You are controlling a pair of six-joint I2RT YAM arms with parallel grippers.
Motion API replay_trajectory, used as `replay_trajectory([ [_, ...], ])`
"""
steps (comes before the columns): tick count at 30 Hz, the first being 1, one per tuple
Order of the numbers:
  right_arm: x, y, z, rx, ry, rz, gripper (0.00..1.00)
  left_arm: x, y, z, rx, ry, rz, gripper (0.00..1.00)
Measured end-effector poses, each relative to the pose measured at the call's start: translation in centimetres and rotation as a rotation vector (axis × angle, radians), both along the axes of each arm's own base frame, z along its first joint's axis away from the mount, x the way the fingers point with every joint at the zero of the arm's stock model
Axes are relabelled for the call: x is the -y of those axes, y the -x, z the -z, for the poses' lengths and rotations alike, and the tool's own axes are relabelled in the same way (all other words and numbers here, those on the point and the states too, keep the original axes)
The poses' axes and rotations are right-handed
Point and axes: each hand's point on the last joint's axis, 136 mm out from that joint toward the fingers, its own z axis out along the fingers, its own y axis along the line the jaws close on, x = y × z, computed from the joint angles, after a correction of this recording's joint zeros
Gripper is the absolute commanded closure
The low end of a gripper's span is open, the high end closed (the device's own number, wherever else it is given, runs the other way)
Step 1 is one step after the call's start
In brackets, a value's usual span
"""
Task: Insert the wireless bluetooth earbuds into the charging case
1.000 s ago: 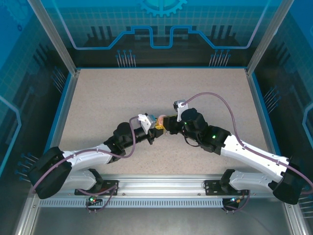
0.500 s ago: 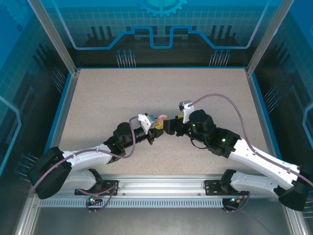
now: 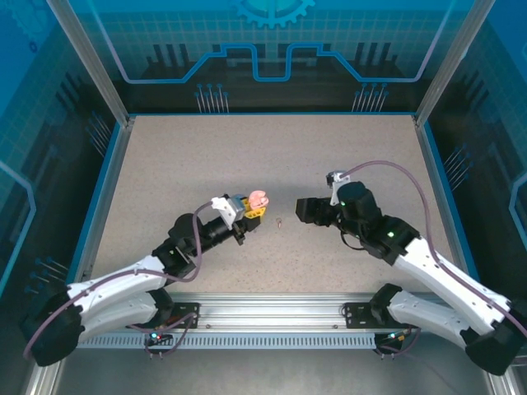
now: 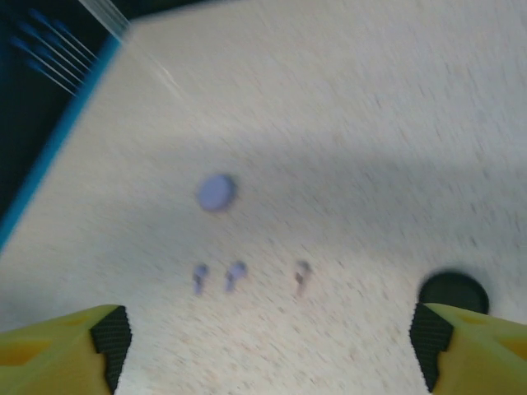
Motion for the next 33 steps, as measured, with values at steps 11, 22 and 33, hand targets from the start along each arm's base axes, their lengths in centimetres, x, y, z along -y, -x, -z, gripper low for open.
replay_trajectory([
  [11, -3.8, -2.3, 10.5, -0.365, 0.249, -0.032, 0.29, -2.7, 1.2, -0.9, 0.042, -0.033, -0.068, 1.00],
  [22, -8.1, -5.3, 15.4, -0.493, 0.401, -0.094, 0.40, -3.1, 1.3, -0.1, 0.018, -0.058, -0.077, 1.00],
  [33, -8.8, -5.6, 18.1, -0.570, 0.484, -0.120, 0.48, -3.2, 1.2, 0.4, 0.015, -0.084, -0.087, 1.00],
])
